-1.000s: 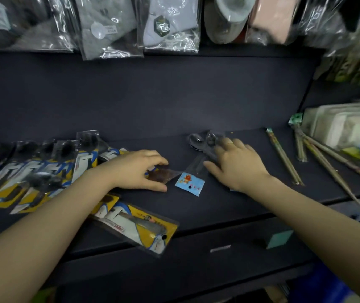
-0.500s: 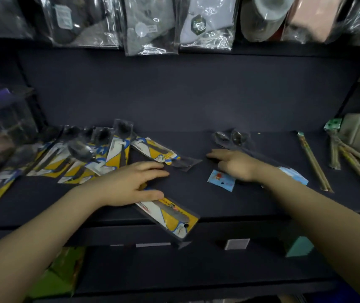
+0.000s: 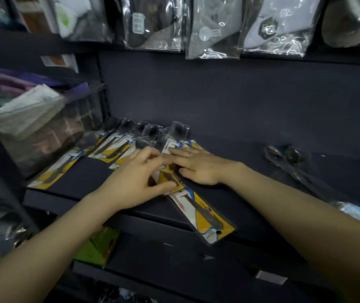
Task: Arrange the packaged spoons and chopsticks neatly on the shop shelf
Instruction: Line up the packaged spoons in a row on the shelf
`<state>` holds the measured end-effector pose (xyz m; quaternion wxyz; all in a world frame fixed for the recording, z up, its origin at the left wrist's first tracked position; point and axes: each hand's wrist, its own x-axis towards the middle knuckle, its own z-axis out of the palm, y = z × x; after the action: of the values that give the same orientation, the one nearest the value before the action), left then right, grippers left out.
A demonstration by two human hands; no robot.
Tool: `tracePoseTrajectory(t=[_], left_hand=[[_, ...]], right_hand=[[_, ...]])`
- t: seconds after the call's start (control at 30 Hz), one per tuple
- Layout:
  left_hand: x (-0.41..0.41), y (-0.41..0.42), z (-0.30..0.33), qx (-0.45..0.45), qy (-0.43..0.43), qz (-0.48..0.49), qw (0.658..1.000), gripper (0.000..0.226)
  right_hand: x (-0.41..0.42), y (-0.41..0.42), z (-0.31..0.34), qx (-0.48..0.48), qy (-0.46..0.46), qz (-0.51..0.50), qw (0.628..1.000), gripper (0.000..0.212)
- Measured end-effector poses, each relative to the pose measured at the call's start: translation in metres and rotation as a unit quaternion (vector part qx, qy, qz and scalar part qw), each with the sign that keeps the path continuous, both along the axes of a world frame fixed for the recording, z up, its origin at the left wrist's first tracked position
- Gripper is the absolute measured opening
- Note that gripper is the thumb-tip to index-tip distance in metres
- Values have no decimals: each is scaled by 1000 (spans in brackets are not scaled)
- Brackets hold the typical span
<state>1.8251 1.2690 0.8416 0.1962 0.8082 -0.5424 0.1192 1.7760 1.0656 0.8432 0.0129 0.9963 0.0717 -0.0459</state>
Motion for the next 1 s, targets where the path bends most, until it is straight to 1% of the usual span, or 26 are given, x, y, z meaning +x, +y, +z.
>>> tracePoseTrajectory(t=[0.07, 0.17, 0.2, 0.27, 0.4, 0.43, 0.47, 0.53, 0.57, 0.63, 0.67, 0.73, 0.77, 0.8, 0.83, 0.87, 0.93, 1.0], left_hand=[[-6, 6, -3, 40, 33, -41, 998, 62], [-20, 5, -11, 112, 51, -121, 985, 56], [-23, 3, -13, 112, 44, -133, 984, 54], [-28, 0, -15, 84, 34, -138, 986, 49], [-27, 1, -13, 53, 86, -128, 987, 43], [-26, 3, -12, 49, 107, -129, 985, 38], [-25, 5, -12, 45, 128, -132, 982, 31], [-23, 9, -12, 37, 164, -131, 977, 21], [-22, 11, -11, 31, 185, -126, 974, 16], [-21, 14, -11, 12, 214, -114, 970, 13], [-21, 14, -11, 5, 220, -108, 969, 14], [-22, 11, -12, 3, 212, -105, 972, 17], [-23, 9, -13, 11, 203, -108, 973, 18], [-24, 6, -14, 21, 192, -111, 975, 18], [-24, 2, -15, 30, 181, -115, 976, 18], [-23, -3, -16, 37, 170, -118, 978, 18], [-21, -14, -16, 47, 145, -120, 981, 17], [-16, -28, -18, 52, 79, -102, 990, 24]], right_hand=[[2, -2, -1, -35, -32, 16, 999, 58], [7, -8, 4, -83, -54, 2, 995, 50], [7, -11, 5, -88, -54, -12, 995, 47], [5, -19, 6, -80, -61, -44, 994, 44], [0, -30, 5, -98, -112, -108, 983, 44], [1, -28, 6, -65, -129, -114, 983, 45], [3, -22, 8, -5, -149, -115, 982, 45], [14, -2, 10, 146, -174, -130, 965, 42], [22, 8, 11, 227, -175, -150, 946, 43], [40, 21, 11, 384, -154, -207, 887, 36], [46, 25, 9, 436, -140, -231, 859, 32], [55, 24, 8, 504, -128, -248, 817, 17], [57, 22, 8, 536, -127, -251, 796, 16], [58, 18, 9, 559, -127, -253, 780, 27], [60, 15, 10, 570, -130, -255, 770, 36], [59, 11, 12, 569, -134, -257, 770, 40], [58, 4, 19, 565, -158, -262, 766, 39], [57, -6, 28, 587, -192, -274, 737, 33]])
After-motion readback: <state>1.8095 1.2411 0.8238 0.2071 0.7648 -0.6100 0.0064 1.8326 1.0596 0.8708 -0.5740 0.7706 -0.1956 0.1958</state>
